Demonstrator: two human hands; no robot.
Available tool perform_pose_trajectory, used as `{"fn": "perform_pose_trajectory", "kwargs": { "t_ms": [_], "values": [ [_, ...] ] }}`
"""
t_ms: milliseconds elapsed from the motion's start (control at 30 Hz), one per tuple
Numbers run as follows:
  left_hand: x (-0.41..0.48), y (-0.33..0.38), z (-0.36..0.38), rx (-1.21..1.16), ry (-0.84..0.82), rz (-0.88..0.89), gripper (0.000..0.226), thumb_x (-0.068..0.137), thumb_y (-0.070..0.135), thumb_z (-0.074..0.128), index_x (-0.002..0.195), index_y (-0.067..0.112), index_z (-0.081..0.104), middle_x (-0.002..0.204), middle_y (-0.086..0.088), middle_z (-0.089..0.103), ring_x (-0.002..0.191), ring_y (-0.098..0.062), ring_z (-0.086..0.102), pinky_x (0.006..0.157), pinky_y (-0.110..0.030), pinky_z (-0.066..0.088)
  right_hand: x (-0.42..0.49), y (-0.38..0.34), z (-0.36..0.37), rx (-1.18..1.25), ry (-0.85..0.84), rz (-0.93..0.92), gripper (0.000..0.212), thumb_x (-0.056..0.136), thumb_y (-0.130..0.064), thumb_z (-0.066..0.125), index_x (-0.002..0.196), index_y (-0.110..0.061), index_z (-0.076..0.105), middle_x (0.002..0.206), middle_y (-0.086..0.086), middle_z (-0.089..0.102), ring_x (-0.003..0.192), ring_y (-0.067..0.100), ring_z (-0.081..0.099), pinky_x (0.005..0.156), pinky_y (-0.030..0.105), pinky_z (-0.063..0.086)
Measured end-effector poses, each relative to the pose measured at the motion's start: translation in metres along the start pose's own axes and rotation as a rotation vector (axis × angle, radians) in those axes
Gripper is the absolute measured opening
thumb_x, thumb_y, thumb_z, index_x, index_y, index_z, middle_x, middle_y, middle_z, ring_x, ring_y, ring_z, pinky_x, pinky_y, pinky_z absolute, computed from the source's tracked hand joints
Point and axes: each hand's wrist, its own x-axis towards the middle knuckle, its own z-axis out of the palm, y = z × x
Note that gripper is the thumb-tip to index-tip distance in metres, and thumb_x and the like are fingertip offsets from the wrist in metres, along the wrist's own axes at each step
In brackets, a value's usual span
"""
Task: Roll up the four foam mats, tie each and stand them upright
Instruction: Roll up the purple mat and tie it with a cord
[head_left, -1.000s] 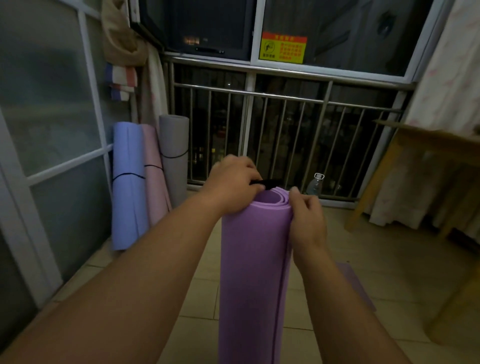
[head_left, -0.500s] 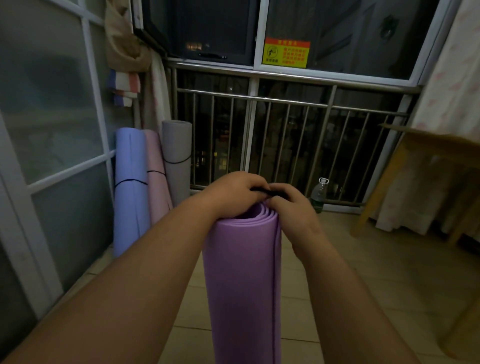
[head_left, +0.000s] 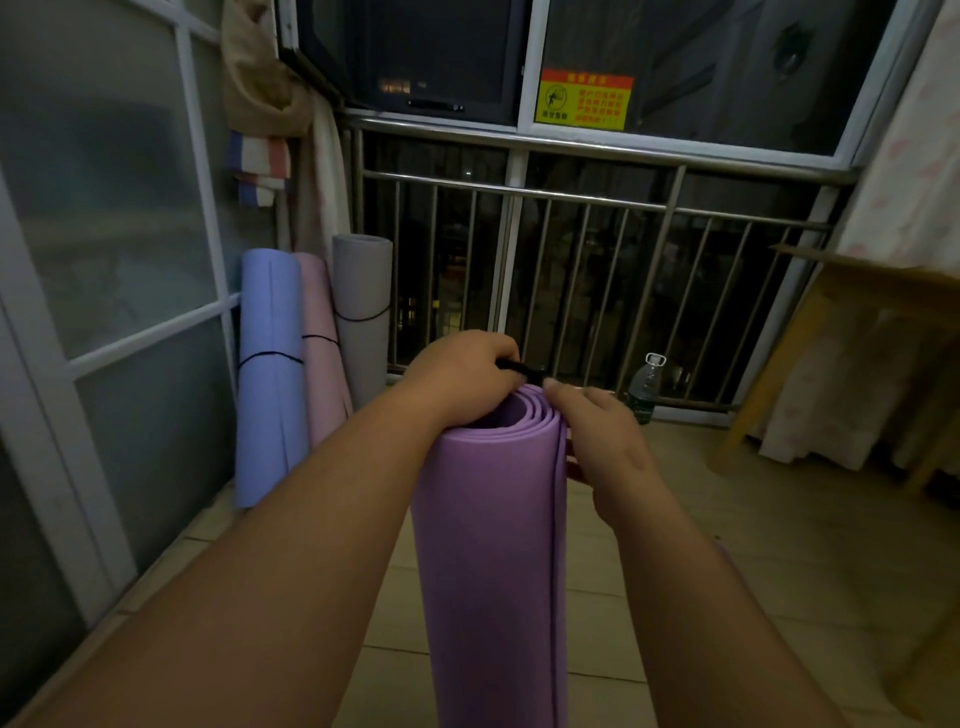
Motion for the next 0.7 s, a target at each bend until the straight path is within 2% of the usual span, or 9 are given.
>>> {"fn": "perform_pose_trajectory", "kwargs": {
  "t_ms": [67, 133, 233, 300, 367, 433, 567, 600, 700],
  "values": [
    [0.001, -0.001, -0.001, -0.032, -0.045, -0.019, 0.009, 0.094, 0.031, 0.056, 0.086, 0.033, 0.061, 0.088, 0.008, 0.060, 0.085, -0.011, 0.056, 0.073, -0.030, 0.046, -0.002, -0.002, 0.001, 0.014, -0.059, 0.035, 0.030, 0.085, -0.043, 0.066, 0.100, -0.017, 0.062, 0.099, 0.008, 0.067, 0.092, 0.025, 0.064, 0.087, 0.048, 0.055],
    [0.003, -0.002, -0.005, -0.032, -0.088, -0.026, 0.009, 0.093, 0.030, 0.058, 0.087, 0.035, 0.061, 0.090, 0.010, 0.059, 0.086, -0.009, 0.055, 0.069, -0.027, 0.042, -0.002, -0.003, 0.001, 0.010, -0.043, 0.045, 0.026, 0.082, -0.034, 0.067, 0.098, -0.014, 0.062, 0.098, 0.014, 0.066, 0.087, 0.026, 0.062, 0.084, 0.050, 0.054],
    [0.002, -0.010, -0.017, 0.031, -0.144, -0.008, 0.007, 0.094, 0.035, 0.058, 0.087, 0.033, 0.060, 0.091, 0.010, 0.058, 0.086, -0.010, 0.055, 0.067, -0.025, 0.039, -0.003, -0.005, 0.000, -0.009, 0.020, 0.040, 0.038, 0.069, -0.040, 0.062, 0.092, -0.011, 0.063, 0.094, 0.020, 0.066, 0.079, 0.029, 0.059, 0.079, 0.056, 0.054],
    [-0.003, -0.020, -0.023, 0.032, -0.164, -0.029, 0.014, 0.097, 0.037, 0.053, 0.087, 0.029, 0.058, 0.088, 0.006, 0.059, 0.082, -0.010, 0.055, 0.066, -0.026, 0.040, 0.000, -0.002, -0.005, 0.001, 0.031, 0.048, 0.045, 0.063, -0.042, 0.059, 0.094, -0.008, 0.064, 0.093, 0.021, 0.066, 0.077, 0.029, 0.058, 0.069, 0.049, 0.052],
    [-0.009, -0.031, -0.021, -0.057, -0.156, -0.064, 0.018, 0.099, 0.035, 0.051, 0.084, 0.025, 0.056, 0.081, 0.003, 0.058, 0.074, -0.011, 0.053, 0.063, -0.027, 0.039, 0.003, 0.002, -0.012, 0.010, 0.042, 0.058, 0.040, 0.067, -0.039, 0.059, 0.092, -0.008, 0.064, 0.086, 0.018, 0.063, 0.076, 0.028, 0.057, 0.066, 0.042, 0.047],
    [-0.012, -0.036, -0.012, -0.234, -0.110, -0.098, 0.020, 0.099, 0.033, 0.051, 0.083, 0.021, 0.056, 0.079, 0.001, 0.057, 0.072, -0.012, 0.052, 0.067, -0.028, 0.042, 0.007, 0.006, -0.016, 0.032, 0.040, 0.069, 0.033, 0.073, -0.035, 0.058, 0.092, -0.008, 0.064, 0.082, 0.013, 0.062, 0.075, 0.026, 0.056, 0.066, 0.040, 0.045],
    [-0.013, -0.033, 0.007, -0.497, -0.061, -0.166, 0.023, 0.098, 0.041, 0.050, 0.087, 0.022, 0.058, 0.086, 0.000, 0.061, 0.079, -0.014, 0.058, 0.072, -0.030, 0.043, 0.012, 0.011, -0.015, 0.077, 0.053, 0.061, 0.022, 0.081, -0.026, 0.058, 0.091, -0.008, 0.064, 0.081, 0.011, 0.062, 0.072, 0.024, 0.055, 0.061, 0.035, 0.043],
    [-0.012, -0.030, 0.014, -0.547, -0.007, -0.187, 0.027, 0.098, 0.042, 0.050, 0.084, 0.020, 0.059, 0.083, -0.001, 0.061, 0.078, -0.016, 0.058, 0.072, -0.031, 0.043, 0.013, 0.012, -0.015, 0.114, 0.071, 0.061, 0.022, 0.081, -0.024, 0.058, 0.092, -0.005, 0.064, 0.081, 0.012, 0.063, 0.072, 0.024, 0.056, 0.060, 0.035, 0.044],
    [-0.011, -0.022, 0.031, -0.624, 0.302, -0.279, 0.038, 0.099, 0.042, 0.048, 0.070, 0.018, 0.055, 0.070, -0.002, 0.054, 0.068, -0.017, 0.051, 0.066, -0.031, 0.038, 0.013, 0.015, -0.014, 0.265, 0.141, 0.050, 0.020, 0.080, -0.016, 0.061, 0.091, 0.000, 0.064, 0.077, 0.010, 0.062, 0.072, 0.024, 0.056, 0.062, 0.036, 0.045]
  ]
}}
